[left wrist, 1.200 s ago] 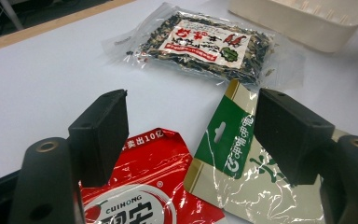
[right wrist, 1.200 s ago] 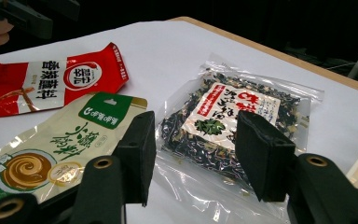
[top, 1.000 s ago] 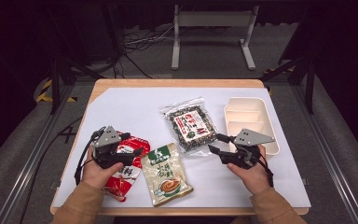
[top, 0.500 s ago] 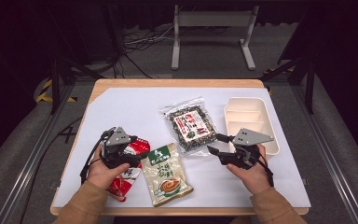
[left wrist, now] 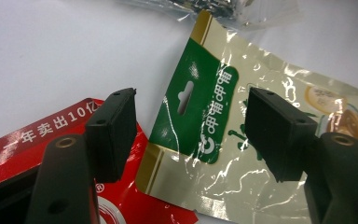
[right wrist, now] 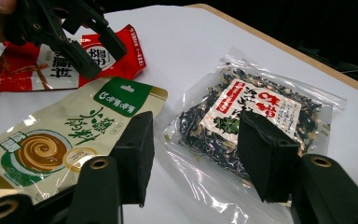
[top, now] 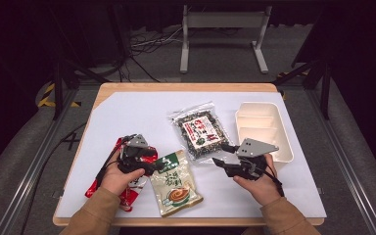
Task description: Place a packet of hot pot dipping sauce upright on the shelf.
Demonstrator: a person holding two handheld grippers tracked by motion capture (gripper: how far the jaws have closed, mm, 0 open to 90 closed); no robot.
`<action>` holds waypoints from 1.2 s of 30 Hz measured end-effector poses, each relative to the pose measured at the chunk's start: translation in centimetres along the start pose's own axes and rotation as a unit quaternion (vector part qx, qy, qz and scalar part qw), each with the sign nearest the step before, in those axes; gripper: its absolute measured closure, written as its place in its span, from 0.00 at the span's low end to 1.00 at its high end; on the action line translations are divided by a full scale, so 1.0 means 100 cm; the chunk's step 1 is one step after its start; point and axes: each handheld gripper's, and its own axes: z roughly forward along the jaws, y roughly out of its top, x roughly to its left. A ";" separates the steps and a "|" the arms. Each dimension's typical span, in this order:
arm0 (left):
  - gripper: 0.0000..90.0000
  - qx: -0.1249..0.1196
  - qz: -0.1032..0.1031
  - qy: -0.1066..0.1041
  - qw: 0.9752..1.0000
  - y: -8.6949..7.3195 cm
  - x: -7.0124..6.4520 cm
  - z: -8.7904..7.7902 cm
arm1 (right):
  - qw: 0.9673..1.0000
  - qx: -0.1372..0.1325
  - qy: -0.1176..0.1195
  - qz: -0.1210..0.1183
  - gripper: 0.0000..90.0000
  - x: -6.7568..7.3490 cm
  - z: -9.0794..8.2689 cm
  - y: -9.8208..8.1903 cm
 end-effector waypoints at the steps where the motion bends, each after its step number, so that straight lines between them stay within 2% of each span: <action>1: 0.38 0.003 0.001 0.005 1.000 0.000 0.000 0.002 | 1.000 0.001 0.000 -0.001 0.52 0.000 0.000 0.000; 8: 0.38 0.034 -0.003 0.006 0.999 -0.001 0.003 0.013 | 1.000 0.005 0.002 -0.003 0.52 0.001 0.002 0.000; 14: 0.36 0.041 -0.001 0.003 0.999 -0.002 0.004 0.017 | 1.000 0.008 0.005 -0.006 0.51 0.003 0.004 -0.001; 18: 0.36 0.048 0.009 -0.005 0.999 -0.002 0.003 0.020 | 1.000 0.010 0.008 -0.007 0.51 0.004 0.005 -0.001; 20: 0.37 0.053 0.009 -0.018 0.998 -0.002 0.002 0.022 | 1.000 0.011 0.008 -0.008 0.51 0.004 0.005 -0.001; 24: 0.39 0.073 0.022 -0.012 0.997 -0.003 0.001 0.025 | 1.000 0.012 0.010 -0.009 0.51 0.005 0.006 -0.001; 31: 0.48 0.078 0.033 0.003 0.996 -0.003 0.000 0.023 | 1.000 0.012 0.011 -0.009 0.50 0.005 0.006 -0.001; 34: 0.58 0.080 0.034 0.011 0.996 -0.004 -0.002 0.023 | 1.000 0.012 0.010 -0.011 0.50 0.006 0.006 0.000; 36: 0.63 0.078 0.042 0.020 0.996 -0.004 -0.004 0.023 | 1.000 0.012 0.010 -0.014 0.50 0.006 0.007 0.000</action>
